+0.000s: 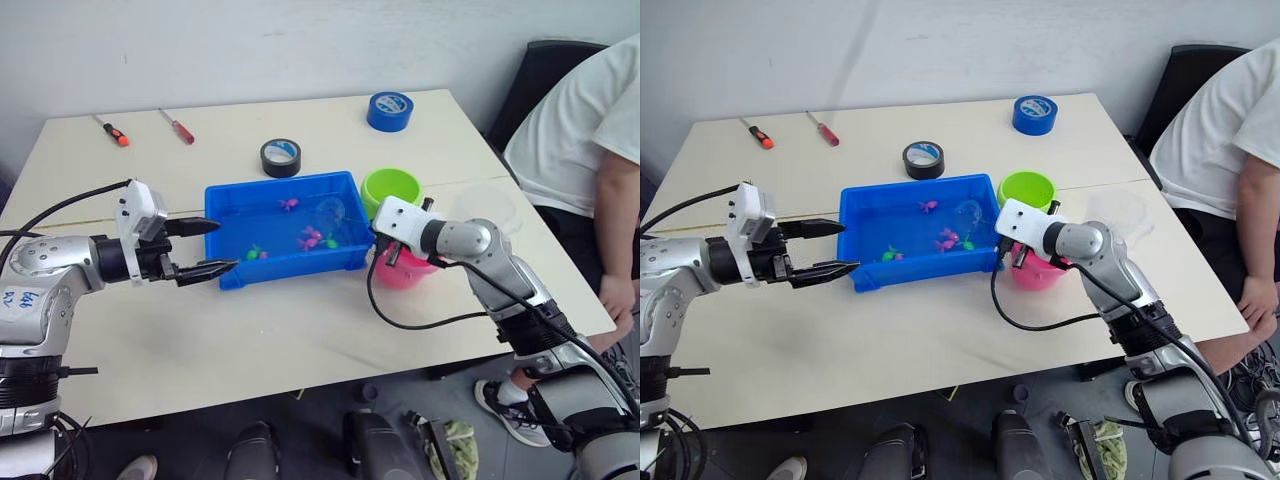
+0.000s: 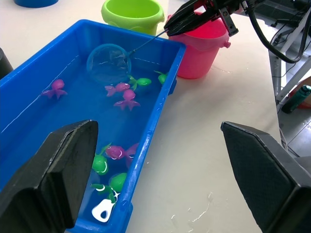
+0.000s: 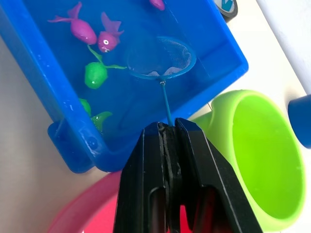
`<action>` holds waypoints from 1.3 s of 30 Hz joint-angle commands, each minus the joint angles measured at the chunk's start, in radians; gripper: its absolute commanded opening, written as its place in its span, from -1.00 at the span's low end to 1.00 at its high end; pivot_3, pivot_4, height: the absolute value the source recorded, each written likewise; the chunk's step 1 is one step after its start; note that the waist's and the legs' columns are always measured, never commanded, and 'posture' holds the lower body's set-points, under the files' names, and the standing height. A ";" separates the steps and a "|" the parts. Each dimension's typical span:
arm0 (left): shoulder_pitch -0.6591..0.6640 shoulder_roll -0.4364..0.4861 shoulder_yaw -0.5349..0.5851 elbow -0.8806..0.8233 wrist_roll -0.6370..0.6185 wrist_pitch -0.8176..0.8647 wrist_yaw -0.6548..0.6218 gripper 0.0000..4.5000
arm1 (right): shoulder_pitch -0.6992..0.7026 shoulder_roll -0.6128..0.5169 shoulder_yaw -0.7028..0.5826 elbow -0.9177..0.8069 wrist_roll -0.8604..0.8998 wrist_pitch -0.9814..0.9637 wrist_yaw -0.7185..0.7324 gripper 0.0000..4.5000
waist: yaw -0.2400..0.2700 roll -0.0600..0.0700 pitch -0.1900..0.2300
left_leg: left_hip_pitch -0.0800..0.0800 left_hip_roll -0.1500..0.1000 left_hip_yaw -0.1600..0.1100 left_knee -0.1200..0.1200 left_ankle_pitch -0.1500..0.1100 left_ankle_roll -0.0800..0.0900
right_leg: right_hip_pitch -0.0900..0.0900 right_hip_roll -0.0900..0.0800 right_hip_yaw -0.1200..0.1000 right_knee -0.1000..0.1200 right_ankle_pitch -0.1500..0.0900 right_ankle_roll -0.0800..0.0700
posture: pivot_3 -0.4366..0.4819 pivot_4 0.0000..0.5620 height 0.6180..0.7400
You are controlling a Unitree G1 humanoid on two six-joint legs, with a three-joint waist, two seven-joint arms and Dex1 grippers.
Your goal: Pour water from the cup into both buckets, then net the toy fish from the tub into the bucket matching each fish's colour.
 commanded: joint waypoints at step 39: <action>0.022 0.005 0.043 -0.064 -0.047 0.023 0.042 0.96 | -0.016 0.092 -0.165 -0.171 0.182 0.327 0.128 -1.00 | -0.003 0.000 0.000 | 0.000 0.000 0.000 0.000 0.001 -0.001 | 0.000 0.000 0.000 0.001 0.000 0.000 | -0.05 -0.47 0.85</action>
